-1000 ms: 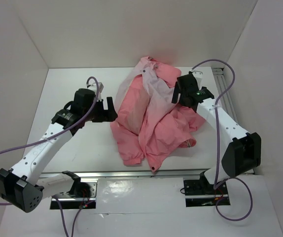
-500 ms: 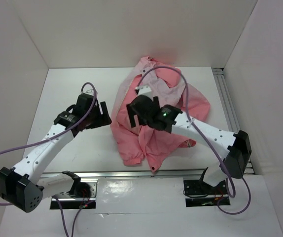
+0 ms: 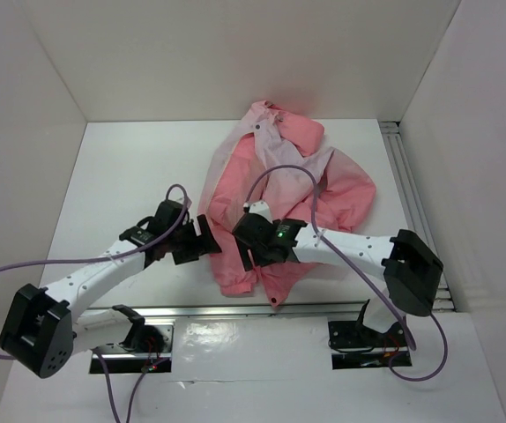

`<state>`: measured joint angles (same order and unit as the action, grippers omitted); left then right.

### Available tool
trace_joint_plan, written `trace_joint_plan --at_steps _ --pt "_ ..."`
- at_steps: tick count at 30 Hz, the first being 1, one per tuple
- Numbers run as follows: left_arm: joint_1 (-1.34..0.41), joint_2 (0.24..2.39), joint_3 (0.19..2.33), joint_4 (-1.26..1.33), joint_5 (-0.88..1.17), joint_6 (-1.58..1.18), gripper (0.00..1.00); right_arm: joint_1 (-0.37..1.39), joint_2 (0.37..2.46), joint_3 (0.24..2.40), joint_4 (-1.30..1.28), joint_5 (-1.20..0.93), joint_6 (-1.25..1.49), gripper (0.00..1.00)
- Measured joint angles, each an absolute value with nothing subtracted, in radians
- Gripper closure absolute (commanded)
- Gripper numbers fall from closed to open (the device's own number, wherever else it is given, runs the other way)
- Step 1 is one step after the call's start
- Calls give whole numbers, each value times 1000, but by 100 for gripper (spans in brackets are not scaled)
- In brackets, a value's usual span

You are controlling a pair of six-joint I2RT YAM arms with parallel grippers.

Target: Zip up the jacket

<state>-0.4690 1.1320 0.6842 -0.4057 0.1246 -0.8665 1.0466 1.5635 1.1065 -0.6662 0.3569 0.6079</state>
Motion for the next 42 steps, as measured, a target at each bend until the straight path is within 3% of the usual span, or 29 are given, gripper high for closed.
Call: trace_joint_plan --at_steps 2,4,6,7,8,9,10,11,14,15,26,38,42 --pt "-484 1145 661 -358 134 -880 15 1047 1558 1078 -645 334 619 19" --pt "-491 1162 639 -319 141 -898 18 1046 1556 1056 -623 312 628 33" --pt "-500 1182 628 -297 148 -911 21 1044 1557 1038 -605 297 640 58" --pt "-504 1193 625 -283 153 -920 27 1044 1557 1030 -598 293 645 78" --pt "-508 1200 624 -274 157 -925 32 1045 1557 1024 -590 292 646 90" --pt "-516 1211 622 -260 159 -928 38 1044 1557 1019 -586 292 658 98" --pt "-523 1220 621 -249 162 -936 44 1042 1557 1019 -586 296 667 100" --pt "-528 1229 620 -239 163 -944 64 1036 1555 1019 -586 302 675 100" --pt "-537 1250 617 -222 169 -957 97 1015 1525 1015 -594 319 682 100" --pt "-537 1253 617 -223 166 -962 100 1001 1502 1012 -601 326 683 100" --pt "-522 1176 685 -383 35 -966 100 563 1138 1008 -654 434 577 100" --pt "-405 1113 703 -514 -27 -963 100 153 1400 1072 -576 282 421 100" --pt "-355 1093 703 -555 -56 -937 100 127 1415 1150 -579 224 395 54"
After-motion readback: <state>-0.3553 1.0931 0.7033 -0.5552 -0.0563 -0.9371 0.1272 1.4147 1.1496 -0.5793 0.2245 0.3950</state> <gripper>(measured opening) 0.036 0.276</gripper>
